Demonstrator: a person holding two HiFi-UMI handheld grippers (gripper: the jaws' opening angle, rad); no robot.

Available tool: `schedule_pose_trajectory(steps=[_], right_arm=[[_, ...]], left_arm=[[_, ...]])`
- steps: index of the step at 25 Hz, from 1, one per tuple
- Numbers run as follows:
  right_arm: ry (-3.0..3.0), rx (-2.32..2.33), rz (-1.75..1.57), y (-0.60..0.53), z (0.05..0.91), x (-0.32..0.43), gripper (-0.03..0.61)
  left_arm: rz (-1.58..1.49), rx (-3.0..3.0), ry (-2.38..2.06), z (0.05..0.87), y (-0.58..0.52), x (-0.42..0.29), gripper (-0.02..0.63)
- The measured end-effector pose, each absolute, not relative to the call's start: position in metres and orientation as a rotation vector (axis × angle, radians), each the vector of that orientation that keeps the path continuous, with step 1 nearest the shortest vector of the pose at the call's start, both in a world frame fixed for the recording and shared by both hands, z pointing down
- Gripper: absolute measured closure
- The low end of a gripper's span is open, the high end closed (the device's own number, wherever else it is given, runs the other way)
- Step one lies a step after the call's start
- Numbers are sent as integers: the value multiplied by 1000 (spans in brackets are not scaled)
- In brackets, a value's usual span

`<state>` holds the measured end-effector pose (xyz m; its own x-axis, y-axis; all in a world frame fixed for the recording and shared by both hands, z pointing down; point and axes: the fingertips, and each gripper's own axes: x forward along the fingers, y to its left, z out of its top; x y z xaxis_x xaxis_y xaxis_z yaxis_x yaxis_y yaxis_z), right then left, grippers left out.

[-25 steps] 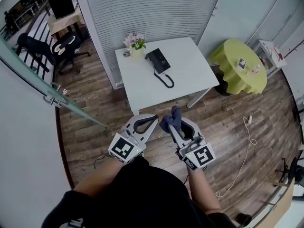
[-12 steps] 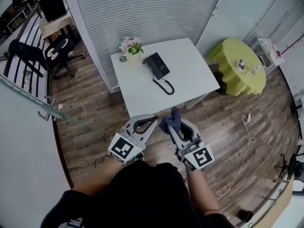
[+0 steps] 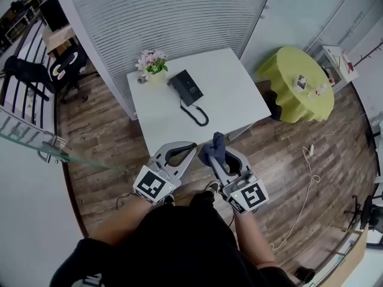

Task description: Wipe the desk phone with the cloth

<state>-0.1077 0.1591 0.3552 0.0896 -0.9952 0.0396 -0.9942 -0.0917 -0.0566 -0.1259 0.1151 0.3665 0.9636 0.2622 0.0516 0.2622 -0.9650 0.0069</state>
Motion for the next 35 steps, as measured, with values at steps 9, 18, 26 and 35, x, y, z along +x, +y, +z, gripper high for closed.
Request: schedule_pose_trajectory(steps=[9, 18, 26, 35], right_arm=[[2211, -2217, -110, 179, 356, -6, 465], [2345, -2104, -136, 190, 366, 76, 465], [2468, -1999, -172, 152, 386, 105, 465], [2616, -1935, -206, 77, 405, 124, 465]], left_arm=[[104, 3117, 296, 367, 137, -29, 604], [144, 3124, 91, 372, 148, 40, 604], [258, 3133, -45, 390, 117, 63, 604], [254, 3099, -166, 407, 44, 86, 604]])
